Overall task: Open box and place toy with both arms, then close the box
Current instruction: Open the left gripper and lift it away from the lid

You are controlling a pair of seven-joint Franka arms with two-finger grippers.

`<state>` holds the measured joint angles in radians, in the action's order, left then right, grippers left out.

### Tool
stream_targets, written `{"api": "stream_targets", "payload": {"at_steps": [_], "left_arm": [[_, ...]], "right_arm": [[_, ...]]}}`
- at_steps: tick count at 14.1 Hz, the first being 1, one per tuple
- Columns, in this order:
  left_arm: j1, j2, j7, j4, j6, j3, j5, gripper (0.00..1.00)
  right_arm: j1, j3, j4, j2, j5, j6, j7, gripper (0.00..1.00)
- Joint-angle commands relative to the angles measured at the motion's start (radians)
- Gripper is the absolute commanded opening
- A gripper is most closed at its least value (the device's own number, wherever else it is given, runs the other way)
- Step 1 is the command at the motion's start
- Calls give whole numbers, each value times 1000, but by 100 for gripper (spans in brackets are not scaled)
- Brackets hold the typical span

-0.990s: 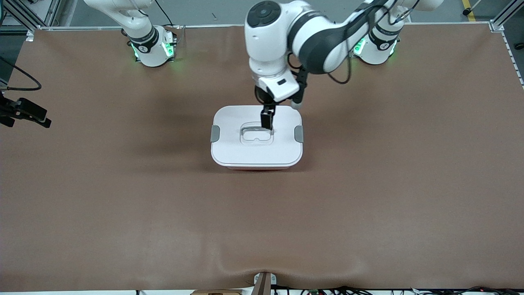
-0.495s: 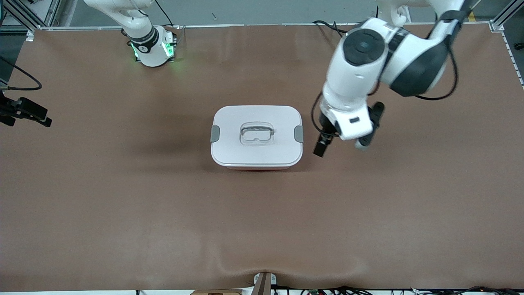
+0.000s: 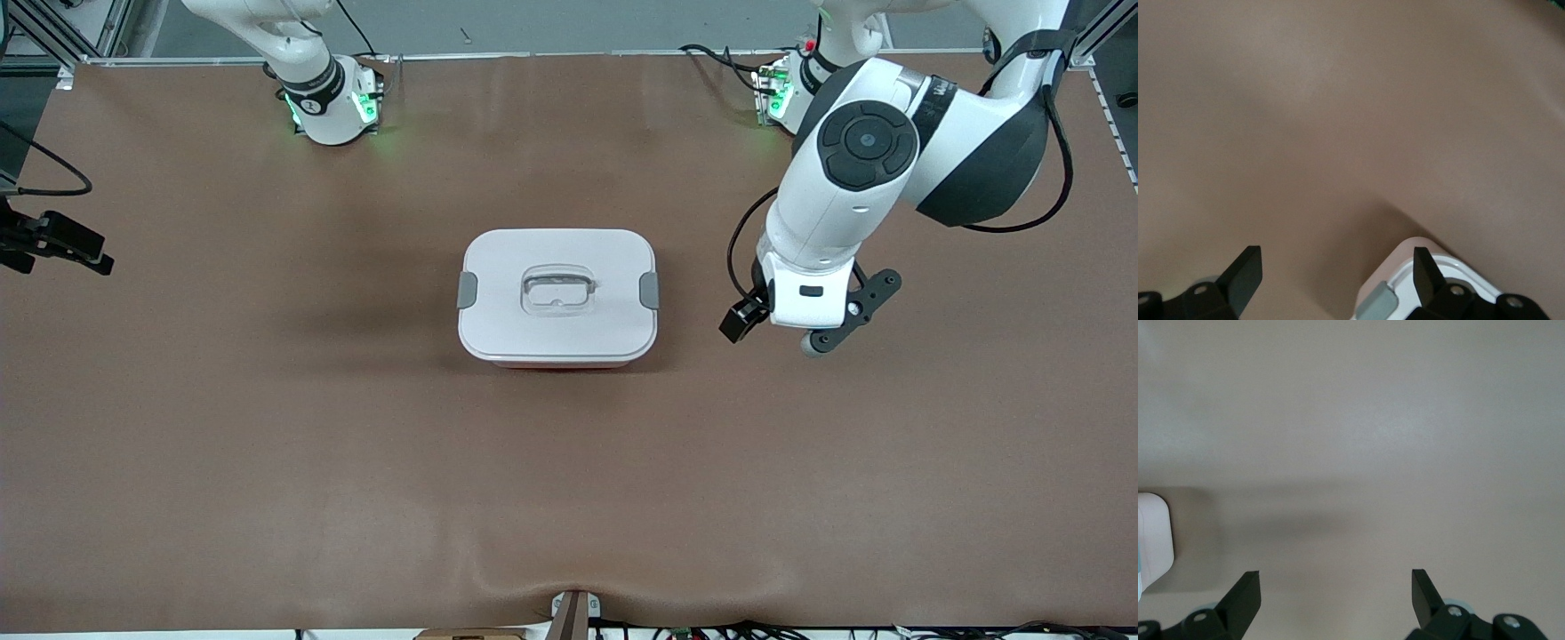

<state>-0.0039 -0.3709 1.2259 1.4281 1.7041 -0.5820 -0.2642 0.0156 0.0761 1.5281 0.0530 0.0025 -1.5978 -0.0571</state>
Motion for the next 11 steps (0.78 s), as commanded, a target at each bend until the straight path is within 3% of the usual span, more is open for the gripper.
{"api": "stream_targets", "payload": {"at_steps": [1, 7, 11], "left_arm": [[28, 21, -69, 3, -27, -2, 20, 100], [105, 23, -150, -1, -61, -7, 26, 100], [144, 43, -360, -5, -141, -4, 26, 100]], "right_arm": [[-3, -1, -8, -1, -10, 10, 10, 100], [-5, -2, -8, -2, -10, 10, 14, 100], [-8, -4, -6, -2, -10, 10, 17, 100]]}}
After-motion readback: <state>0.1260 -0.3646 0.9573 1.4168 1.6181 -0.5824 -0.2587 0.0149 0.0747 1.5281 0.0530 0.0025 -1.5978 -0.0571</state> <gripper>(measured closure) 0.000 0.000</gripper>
